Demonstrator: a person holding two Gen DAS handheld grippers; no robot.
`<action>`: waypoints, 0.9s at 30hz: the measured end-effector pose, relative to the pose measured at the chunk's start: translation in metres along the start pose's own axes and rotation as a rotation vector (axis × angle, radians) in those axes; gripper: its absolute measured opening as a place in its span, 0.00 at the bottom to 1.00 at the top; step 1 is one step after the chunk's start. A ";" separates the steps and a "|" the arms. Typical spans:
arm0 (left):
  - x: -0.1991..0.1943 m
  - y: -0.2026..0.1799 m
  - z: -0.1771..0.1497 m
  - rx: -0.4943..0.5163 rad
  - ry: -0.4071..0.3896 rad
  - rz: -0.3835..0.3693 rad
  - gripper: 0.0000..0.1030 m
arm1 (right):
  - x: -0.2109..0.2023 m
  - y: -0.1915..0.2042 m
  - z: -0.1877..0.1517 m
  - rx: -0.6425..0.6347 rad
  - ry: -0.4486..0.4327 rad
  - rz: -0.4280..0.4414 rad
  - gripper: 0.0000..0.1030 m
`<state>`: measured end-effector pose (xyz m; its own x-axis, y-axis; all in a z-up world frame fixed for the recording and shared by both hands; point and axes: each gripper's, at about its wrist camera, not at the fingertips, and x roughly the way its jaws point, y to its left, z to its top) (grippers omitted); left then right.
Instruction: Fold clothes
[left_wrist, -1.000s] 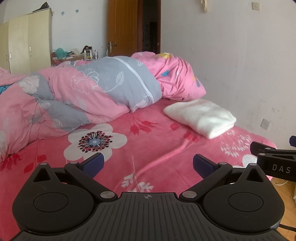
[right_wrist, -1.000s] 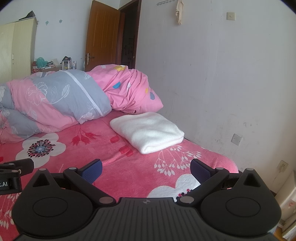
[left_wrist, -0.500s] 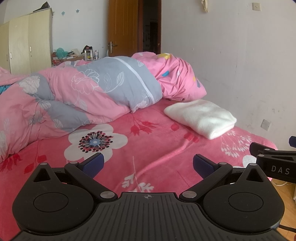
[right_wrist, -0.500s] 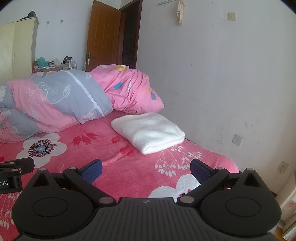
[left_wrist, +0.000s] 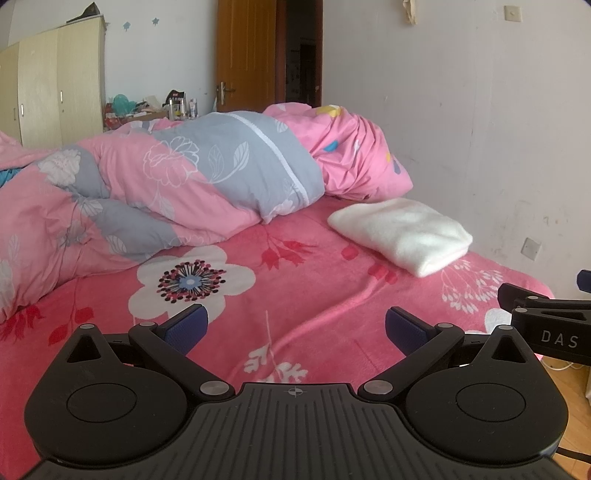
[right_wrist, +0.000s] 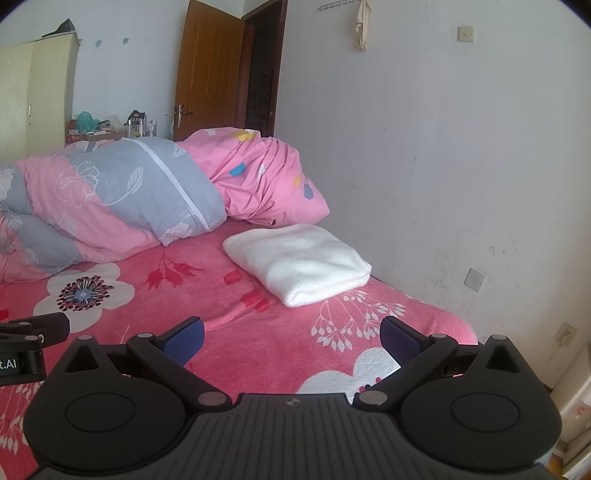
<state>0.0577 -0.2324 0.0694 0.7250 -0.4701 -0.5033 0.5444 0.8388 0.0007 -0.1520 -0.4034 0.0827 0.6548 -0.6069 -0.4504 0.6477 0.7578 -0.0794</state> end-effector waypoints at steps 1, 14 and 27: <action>0.000 0.000 0.000 0.000 0.000 0.000 1.00 | 0.000 0.000 0.000 -0.001 0.000 0.000 1.00; 0.000 0.000 0.000 -0.001 0.003 0.000 1.00 | 0.000 0.002 -0.001 -0.009 0.001 0.002 1.00; 0.000 0.000 0.000 0.001 0.004 -0.003 1.00 | 0.000 0.001 -0.001 -0.007 0.003 -0.001 1.00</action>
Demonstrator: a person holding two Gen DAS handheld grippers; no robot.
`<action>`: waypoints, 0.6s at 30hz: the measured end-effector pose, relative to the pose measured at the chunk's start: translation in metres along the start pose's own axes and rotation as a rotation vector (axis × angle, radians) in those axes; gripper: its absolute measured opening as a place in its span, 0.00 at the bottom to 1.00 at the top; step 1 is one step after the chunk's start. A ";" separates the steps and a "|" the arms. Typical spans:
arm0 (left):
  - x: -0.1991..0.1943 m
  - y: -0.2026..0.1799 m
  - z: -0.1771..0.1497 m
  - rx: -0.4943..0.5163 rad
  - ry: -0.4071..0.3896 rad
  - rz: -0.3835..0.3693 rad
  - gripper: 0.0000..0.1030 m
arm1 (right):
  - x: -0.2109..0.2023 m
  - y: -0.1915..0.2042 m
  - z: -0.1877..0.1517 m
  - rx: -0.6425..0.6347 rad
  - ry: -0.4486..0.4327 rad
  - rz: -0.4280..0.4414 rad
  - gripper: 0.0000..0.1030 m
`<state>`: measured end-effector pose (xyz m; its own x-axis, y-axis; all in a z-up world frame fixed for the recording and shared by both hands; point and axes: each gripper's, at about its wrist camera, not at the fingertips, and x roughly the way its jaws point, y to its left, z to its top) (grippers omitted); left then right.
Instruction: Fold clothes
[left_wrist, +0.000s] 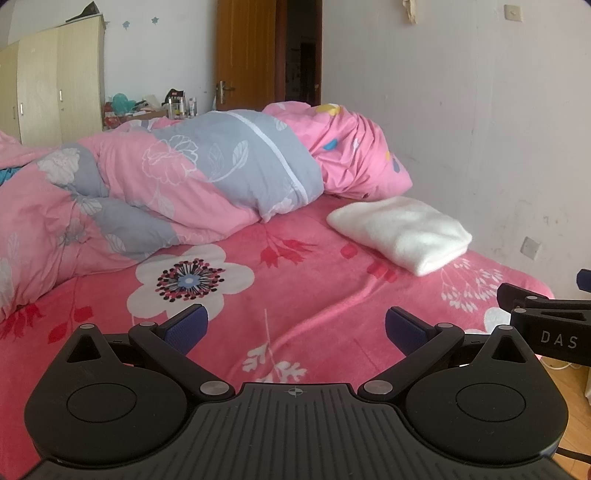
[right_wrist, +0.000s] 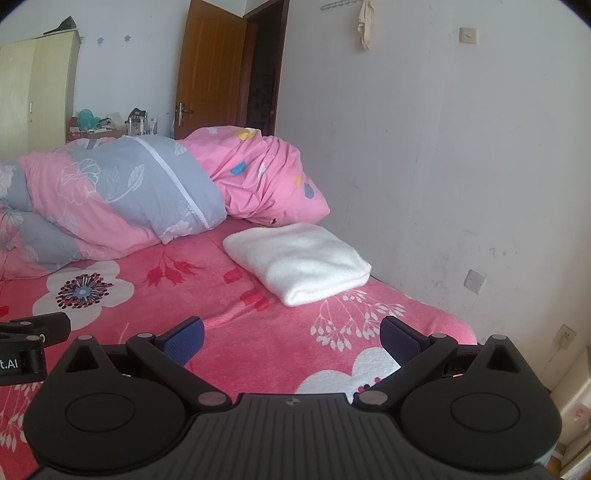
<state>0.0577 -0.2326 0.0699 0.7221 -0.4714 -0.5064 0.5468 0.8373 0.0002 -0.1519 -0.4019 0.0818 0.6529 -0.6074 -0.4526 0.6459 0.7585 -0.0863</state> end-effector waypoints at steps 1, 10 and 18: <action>0.000 0.000 0.000 0.000 -0.001 0.000 1.00 | 0.000 0.000 0.000 0.000 0.000 0.000 1.00; 0.001 -0.002 0.000 0.000 0.002 -0.001 1.00 | 0.000 -0.001 0.000 -0.001 0.000 -0.001 1.00; 0.001 -0.003 -0.001 0.001 -0.001 0.000 1.00 | 0.001 -0.001 -0.001 0.001 0.000 0.000 1.00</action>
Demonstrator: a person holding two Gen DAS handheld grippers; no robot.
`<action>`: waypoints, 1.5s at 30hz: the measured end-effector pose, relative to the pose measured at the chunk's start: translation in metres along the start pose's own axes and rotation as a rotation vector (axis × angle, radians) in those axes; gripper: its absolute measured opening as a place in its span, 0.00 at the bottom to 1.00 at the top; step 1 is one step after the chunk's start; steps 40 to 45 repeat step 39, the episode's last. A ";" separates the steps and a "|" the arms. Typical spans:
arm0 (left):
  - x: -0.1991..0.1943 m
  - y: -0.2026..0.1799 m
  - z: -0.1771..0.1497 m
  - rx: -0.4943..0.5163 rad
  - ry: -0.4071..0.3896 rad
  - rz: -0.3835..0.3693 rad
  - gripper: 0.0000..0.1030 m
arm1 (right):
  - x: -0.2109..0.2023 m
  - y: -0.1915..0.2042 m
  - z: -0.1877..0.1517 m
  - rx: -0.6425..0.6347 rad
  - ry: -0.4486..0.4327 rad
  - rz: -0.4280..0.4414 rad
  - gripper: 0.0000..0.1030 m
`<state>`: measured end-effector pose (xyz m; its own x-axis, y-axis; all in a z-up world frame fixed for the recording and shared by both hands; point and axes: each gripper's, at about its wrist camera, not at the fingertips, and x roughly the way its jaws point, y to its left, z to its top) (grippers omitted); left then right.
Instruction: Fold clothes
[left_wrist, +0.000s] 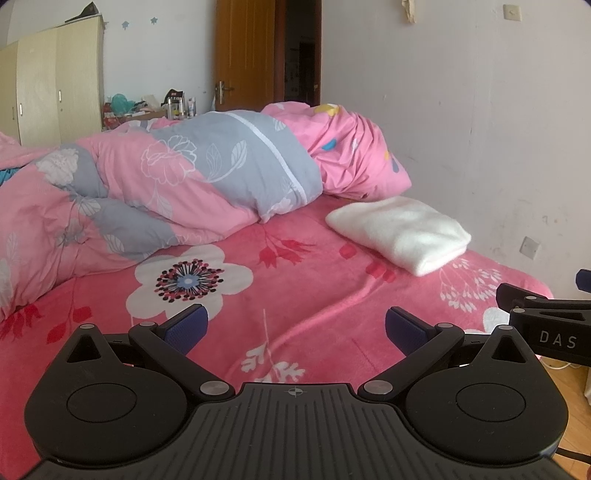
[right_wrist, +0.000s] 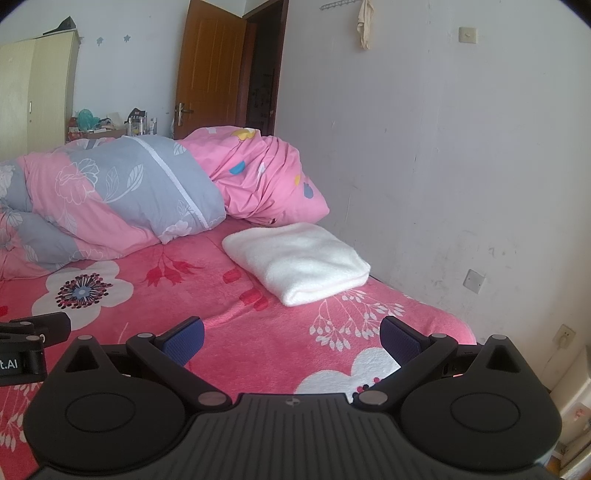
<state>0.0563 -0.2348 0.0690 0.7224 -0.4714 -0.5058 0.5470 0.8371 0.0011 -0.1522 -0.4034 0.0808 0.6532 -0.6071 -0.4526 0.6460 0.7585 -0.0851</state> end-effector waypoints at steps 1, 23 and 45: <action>0.000 0.000 0.000 0.000 0.001 0.000 1.00 | 0.000 0.000 0.000 0.000 0.000 0.000 1.00; -0.002 -0.001 0.002 0.001 -0.002 0.001 1.00 | 0.001 -0.001 0.001 -0.002 0.000 0.002 1.00; -0.001 0.002 0.001 -0.005 0.004 0.000 1.00 | 0.001 0.000 0.001 -0.005 -0.001 0.003 1.00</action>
